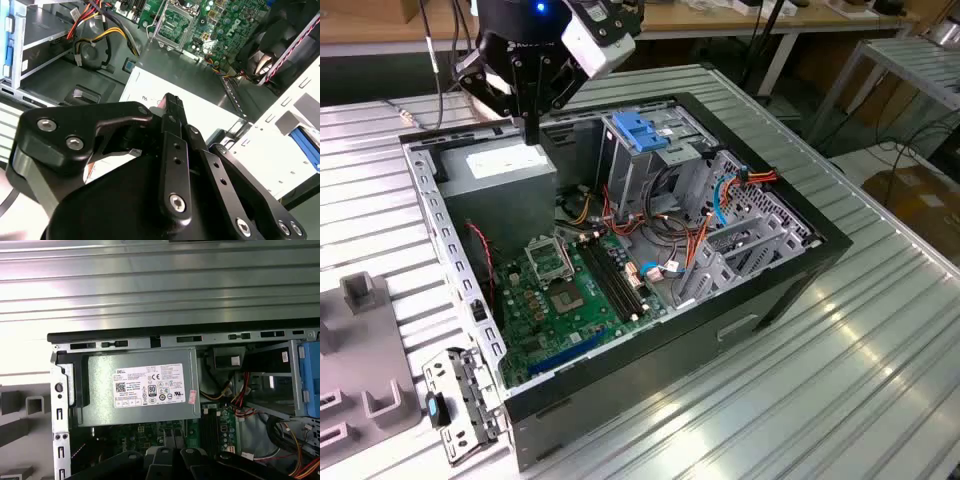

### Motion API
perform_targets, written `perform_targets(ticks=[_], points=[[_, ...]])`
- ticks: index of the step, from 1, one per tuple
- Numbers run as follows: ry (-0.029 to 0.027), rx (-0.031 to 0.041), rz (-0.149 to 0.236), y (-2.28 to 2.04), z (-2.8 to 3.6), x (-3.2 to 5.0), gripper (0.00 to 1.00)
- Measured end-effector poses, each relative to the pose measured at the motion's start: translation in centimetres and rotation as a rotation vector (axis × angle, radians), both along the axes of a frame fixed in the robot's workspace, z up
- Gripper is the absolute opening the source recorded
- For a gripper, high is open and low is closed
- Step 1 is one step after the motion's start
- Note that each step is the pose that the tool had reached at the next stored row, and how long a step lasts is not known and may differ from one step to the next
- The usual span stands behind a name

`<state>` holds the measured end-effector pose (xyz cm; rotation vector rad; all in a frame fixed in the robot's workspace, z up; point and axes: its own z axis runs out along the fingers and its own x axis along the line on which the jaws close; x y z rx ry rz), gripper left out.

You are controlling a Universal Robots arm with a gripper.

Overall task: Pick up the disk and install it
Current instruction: 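Reach for the disk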

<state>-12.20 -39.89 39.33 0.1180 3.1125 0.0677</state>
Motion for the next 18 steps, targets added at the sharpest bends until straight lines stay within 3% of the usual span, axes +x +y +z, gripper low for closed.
perform_targets(ticks=[18], points=[[0.0000, 0.0000, 0.000, 0.00, 0.00, -0.83, 0.11]])
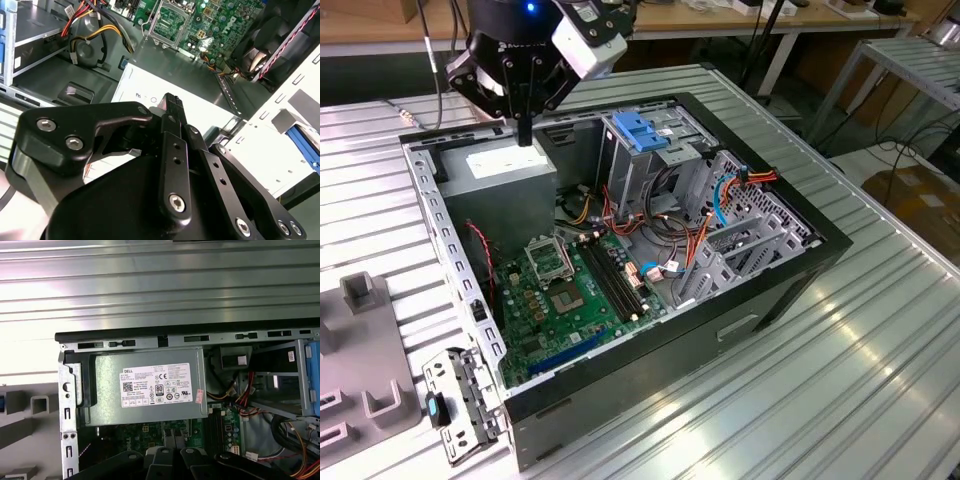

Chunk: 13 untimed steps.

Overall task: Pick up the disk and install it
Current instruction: 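Reach for the disk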

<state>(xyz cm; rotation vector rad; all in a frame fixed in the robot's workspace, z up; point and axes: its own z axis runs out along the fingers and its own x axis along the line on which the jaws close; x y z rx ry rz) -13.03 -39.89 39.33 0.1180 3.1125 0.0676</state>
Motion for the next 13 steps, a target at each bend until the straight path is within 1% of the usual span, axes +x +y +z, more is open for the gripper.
perform_targets(ticks=[13], points=[[0.0000, 0.0000, 0.000, 0.00, 0.00, -0.58, 0.11]])
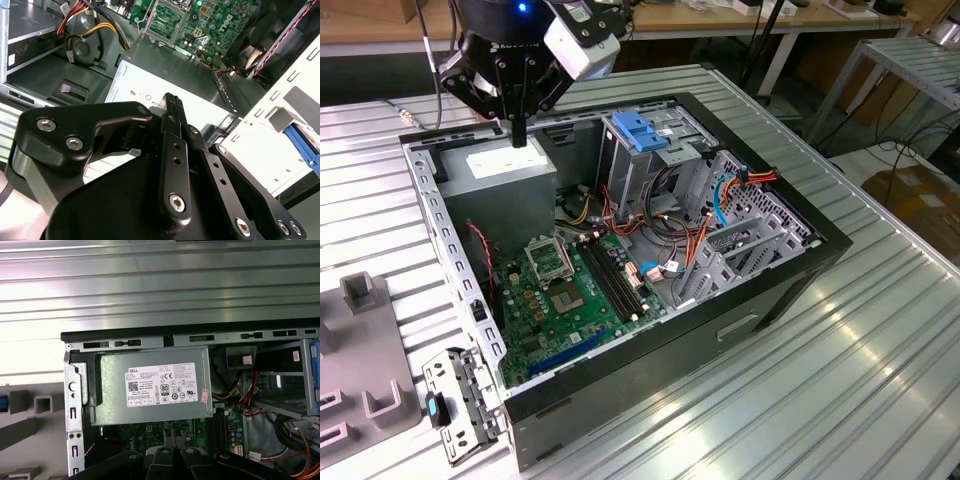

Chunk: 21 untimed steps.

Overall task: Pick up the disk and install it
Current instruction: 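Reach for the disk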

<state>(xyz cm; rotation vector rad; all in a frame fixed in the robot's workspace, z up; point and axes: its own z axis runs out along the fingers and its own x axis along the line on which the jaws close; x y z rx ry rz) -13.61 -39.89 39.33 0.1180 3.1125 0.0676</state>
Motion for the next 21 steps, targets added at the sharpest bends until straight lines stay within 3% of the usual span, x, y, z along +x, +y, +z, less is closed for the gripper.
perform_targets(ticks=[21], points=[[0.0001, 0.0000, 0.000, 0.00, 0.00, -0.54, 0.11]])
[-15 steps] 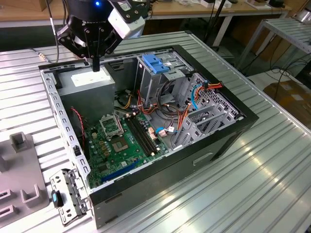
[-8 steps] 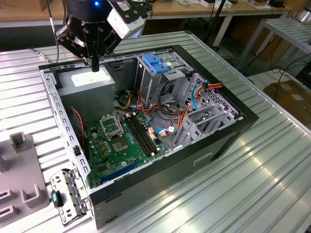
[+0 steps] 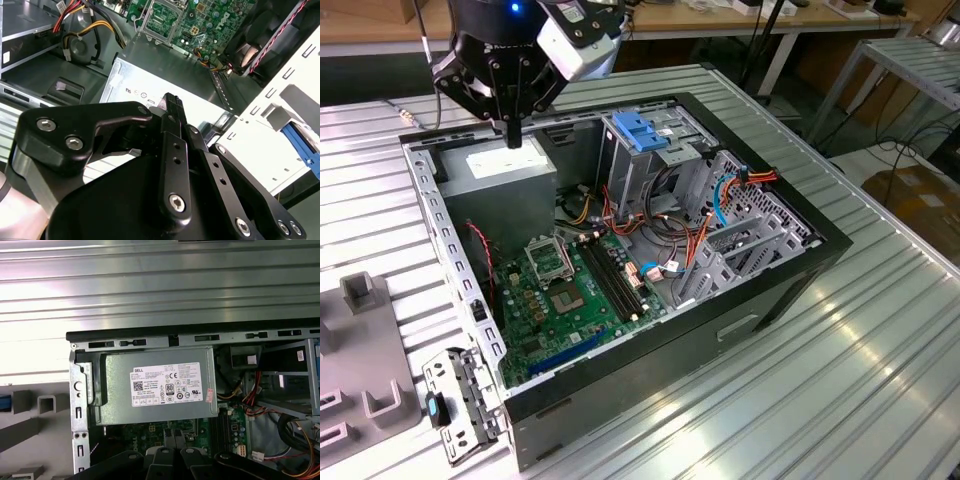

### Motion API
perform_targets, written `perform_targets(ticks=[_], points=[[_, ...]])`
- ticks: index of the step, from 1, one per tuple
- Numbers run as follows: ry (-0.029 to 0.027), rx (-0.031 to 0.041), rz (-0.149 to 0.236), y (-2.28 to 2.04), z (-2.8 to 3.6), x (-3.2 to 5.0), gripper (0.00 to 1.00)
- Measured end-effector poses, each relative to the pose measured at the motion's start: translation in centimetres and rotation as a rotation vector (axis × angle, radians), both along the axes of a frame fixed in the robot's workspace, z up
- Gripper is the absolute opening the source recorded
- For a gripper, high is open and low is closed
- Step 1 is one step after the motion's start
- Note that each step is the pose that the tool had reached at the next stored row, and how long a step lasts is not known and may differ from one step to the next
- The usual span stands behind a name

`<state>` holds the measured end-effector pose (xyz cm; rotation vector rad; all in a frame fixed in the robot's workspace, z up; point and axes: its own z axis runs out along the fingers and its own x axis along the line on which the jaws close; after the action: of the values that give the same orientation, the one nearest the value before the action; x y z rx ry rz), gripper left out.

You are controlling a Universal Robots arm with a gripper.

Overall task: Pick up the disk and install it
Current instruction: 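Reach for the disk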

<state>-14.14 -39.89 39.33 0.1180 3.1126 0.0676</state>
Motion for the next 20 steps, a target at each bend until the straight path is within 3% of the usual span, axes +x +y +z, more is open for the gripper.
perform_targets(ticks=[20], points=[[0.0001, 0.0000, 0.000, 0.00, 0.00, -0.53, 0.11]])
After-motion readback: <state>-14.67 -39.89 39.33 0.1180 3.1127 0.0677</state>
